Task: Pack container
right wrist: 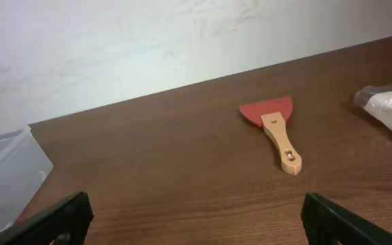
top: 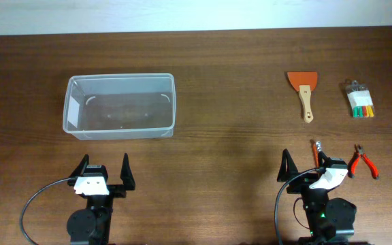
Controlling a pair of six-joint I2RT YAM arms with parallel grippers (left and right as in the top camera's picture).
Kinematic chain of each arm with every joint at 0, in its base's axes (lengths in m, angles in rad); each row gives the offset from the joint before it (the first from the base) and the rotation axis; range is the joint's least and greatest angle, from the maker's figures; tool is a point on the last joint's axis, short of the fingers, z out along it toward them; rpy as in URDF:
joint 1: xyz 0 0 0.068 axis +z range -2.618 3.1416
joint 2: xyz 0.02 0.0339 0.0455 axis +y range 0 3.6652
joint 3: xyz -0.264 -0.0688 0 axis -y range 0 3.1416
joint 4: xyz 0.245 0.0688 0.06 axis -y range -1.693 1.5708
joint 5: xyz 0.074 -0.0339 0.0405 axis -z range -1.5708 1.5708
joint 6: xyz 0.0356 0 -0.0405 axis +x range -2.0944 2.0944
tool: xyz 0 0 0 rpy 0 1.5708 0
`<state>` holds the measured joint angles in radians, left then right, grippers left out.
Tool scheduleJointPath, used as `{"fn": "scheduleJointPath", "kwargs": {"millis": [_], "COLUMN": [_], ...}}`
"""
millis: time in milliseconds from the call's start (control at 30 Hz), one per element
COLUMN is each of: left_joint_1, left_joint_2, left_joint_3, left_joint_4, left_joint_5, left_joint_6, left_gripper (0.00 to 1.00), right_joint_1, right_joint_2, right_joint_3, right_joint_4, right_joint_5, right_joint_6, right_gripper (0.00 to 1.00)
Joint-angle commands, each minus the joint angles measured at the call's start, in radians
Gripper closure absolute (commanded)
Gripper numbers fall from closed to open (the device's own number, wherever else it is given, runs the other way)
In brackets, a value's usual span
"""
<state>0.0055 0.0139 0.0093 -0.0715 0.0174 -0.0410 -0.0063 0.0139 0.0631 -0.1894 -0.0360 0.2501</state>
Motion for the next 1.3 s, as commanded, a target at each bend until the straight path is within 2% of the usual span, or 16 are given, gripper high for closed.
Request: {"fn": "scheduleJointPath", "kwargs": {"millis": [0, 767, 867, 1133, 1267], "left_joint_1": [-0.006, -0.006, -0.006, -0.006, -0.006], "left_joint_2": [-0.008, -0.008, -0.008, -0.008, -0.008], "left_joint_3": [-0.001, -0.001, -0.001, -0.001, -0.001], "left_joint_4": [-0.011, -0.011, -0.011, -0.011, -0.011], "left_joint_5": [-0.006, -0.006, -0.006, -0.006, -0.006], "left_joint_6": [0.012, 0.012, 0.012, 0.012, 0.012], "left_gripper": [0.01, 0.01, 0.01, 0.01, 0.01], "right_joint_1": [-0.006, -0.007, -0.007, -0.007, -0.007], "right_joint_2": [-0.005, -0.005, -0.005, -0.005, -0.005], "right_joint_3": [-0.008, -0.008, -0.008, -0.007, -0.007], "right_joint_4": [0.001, 0.01, 0.01, 0.011, 0.013], "right_joint_5": [-0.009, 0.034, -0.026, -0.409, -0.502], "right_joint_6": [-0.01, -0.006, -0.006, -0.006, -0.006], "right_gripper": [0.01, 0.01, 0.01, 0.01, 0.01]}}
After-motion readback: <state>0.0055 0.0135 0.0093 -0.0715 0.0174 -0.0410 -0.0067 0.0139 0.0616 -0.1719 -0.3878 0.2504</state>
